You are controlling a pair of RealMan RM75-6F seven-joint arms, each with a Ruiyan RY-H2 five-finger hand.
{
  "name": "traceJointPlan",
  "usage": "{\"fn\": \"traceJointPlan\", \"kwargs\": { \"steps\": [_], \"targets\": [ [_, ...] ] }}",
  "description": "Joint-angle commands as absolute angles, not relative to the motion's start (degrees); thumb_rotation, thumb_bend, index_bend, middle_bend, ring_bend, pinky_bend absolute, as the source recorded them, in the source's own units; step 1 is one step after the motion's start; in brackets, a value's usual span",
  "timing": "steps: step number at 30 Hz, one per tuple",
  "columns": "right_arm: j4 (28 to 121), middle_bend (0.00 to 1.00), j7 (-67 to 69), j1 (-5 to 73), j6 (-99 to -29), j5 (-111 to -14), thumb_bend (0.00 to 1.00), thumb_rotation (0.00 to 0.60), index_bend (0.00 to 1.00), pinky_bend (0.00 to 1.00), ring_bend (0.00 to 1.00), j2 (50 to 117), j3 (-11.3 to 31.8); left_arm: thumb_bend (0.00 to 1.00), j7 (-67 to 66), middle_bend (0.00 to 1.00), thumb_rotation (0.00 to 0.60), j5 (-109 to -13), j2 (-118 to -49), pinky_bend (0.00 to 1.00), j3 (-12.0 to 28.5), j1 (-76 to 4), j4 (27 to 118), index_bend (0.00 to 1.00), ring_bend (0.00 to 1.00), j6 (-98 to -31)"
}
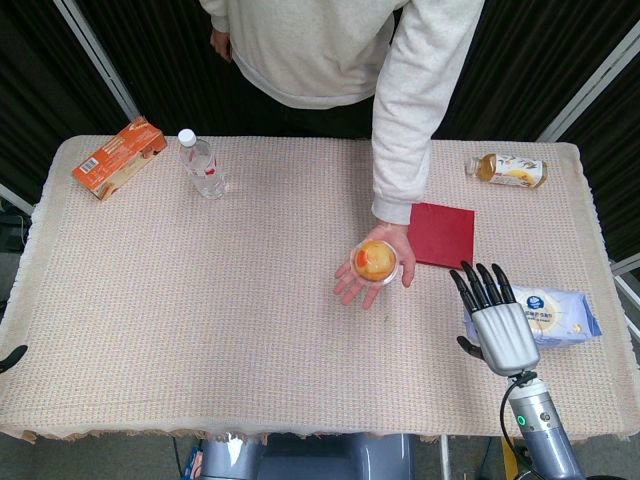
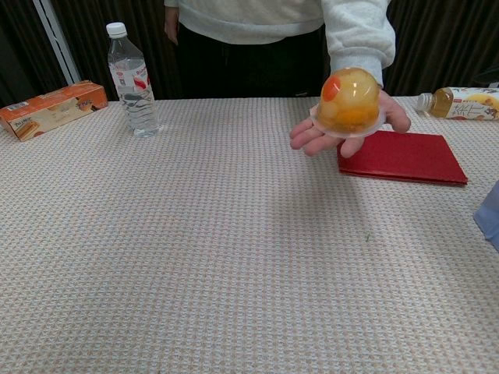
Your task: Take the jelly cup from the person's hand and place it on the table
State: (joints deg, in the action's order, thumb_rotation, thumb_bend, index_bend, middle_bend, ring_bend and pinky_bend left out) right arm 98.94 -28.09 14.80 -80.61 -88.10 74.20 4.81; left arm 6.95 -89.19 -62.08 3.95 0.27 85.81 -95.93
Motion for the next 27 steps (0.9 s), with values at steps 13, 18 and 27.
{"fn": "traceJointPlan", "kwargs": {
  "steps": [13,18,27],
  "targets": [
    [100.5,0.0,-27.3,15.3,-79.8,-86.5,0.05,0.6,0.01,0.0,0.0,73.8,5.9,0.0,7.1,0.0,0.6,-89.0,-62.1,0.0,4.1,0.3,85.9,0.02,0.0,-95.9],
    [103.6,0.0,-26.5,16.8,-78.0,-83.6,0.08,0.6,0.09,0.02,0.0,73.7,8.2,0.0,7.4,0.0,0.6,-88.7,-62.1,0.0,4.1,0.2,85.7,0.03,0.0,-95.6],
    [110.2,0.11,-31.8,23.2,-71.6,-73.5,0.11,0.6,0.19,0.14,0.04,75.3,14.6,0.0,7.5,0.0,0.6,-88.6,-62.0,0.0,4.1,0.1,85.8,0.03,0.0,-95.3]
  ]
}}
